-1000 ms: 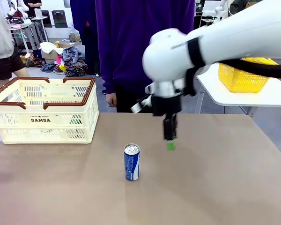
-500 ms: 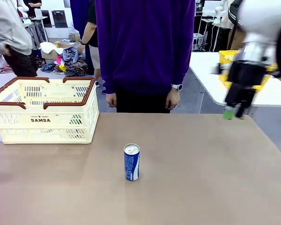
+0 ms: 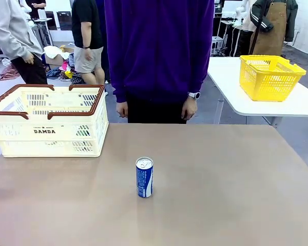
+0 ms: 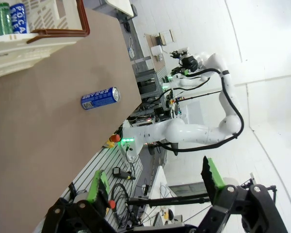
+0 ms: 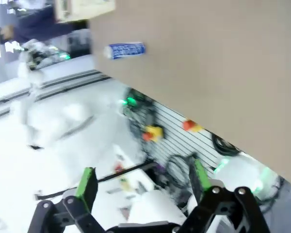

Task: Place the drinks into the Shopping basket.
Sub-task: Pick up one drink and place it into the Shopping basket.

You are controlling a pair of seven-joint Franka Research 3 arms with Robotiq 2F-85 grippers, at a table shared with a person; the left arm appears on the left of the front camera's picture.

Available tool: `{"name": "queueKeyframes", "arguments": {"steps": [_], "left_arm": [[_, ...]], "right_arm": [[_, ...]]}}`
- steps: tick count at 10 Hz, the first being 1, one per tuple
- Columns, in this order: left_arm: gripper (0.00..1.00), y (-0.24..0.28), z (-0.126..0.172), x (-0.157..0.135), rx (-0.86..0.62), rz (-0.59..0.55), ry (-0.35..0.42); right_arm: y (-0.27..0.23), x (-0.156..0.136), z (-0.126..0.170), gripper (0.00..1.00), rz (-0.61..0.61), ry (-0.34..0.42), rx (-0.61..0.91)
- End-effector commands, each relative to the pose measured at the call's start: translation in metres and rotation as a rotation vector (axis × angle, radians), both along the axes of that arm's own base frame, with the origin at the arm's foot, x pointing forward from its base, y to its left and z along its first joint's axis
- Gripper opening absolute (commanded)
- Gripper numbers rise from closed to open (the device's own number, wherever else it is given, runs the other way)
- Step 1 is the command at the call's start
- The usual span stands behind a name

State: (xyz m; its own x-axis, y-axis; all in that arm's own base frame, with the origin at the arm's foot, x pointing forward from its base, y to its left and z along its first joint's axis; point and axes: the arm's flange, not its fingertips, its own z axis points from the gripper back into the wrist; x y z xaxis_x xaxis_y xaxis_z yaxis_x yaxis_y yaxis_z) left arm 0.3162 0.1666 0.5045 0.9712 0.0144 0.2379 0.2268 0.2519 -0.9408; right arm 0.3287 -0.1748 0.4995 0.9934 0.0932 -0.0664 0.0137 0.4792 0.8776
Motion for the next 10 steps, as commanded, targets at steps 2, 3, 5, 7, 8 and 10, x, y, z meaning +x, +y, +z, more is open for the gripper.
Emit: {"name": "queueKeyframes", "arguments": {"steps": [2,3,5,7,8,10], "left_arm": [[1.00,-0.002,0.002,-0.003,-0.005,-0.003,0.004],[1.00,-0.002,0.002,-0.003,-0.005,-0.003,0.004],[1.00,-0.002,0.002,-0.003,-0.005,-0.003,0.004],[1.00,-0.002,0.002,-0.003,-0.005,-0.003,0.004],[1.00,-0.002,0.002,-0.003,-0.005,-0.003,0.004],[1.00,-0.002,0.002,-0.003,-0.005,-0.003,0.004]], "right_arm": [[-0.085,0.010,-0.055,1.00,-0.163,-0.086,0.454],[-0.094,0.016,-0.078,1.00,-0.238,-0.128,0.370],[-0.062,-0.014,-0.042,1.00,-0.152,-0.036,0.293],[-0.062,-0.014,-0.042,1.00,-0.152,-0.036,0.293],[-0.062,-0.014,-0.042,1.00,-0.152,-0.036,0.293],[-0.062,-0.014,-0.042,1.00,-0.152,-0.036,0.293]]}}
